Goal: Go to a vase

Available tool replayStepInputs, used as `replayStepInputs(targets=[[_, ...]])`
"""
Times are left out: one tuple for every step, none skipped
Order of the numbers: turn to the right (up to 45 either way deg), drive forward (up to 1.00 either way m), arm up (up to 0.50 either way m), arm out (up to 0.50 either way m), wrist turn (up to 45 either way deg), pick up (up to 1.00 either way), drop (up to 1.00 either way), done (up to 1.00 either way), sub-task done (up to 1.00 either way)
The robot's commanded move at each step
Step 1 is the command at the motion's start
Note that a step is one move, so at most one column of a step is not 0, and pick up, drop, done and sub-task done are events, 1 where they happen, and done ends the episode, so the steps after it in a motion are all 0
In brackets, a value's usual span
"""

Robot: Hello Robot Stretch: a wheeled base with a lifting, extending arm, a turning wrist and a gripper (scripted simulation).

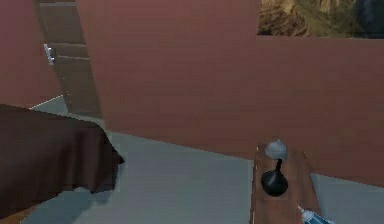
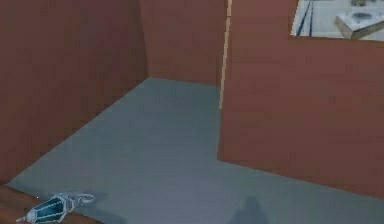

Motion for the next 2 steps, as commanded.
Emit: replayStepInputs(targets=[[27.0,0.00,0.00,0.00,0.0,0.00,0.00,0.00,0.00],[0.0,0.00,0.00,0.00,0.0,0.00,0.00,1.00,0.00]])
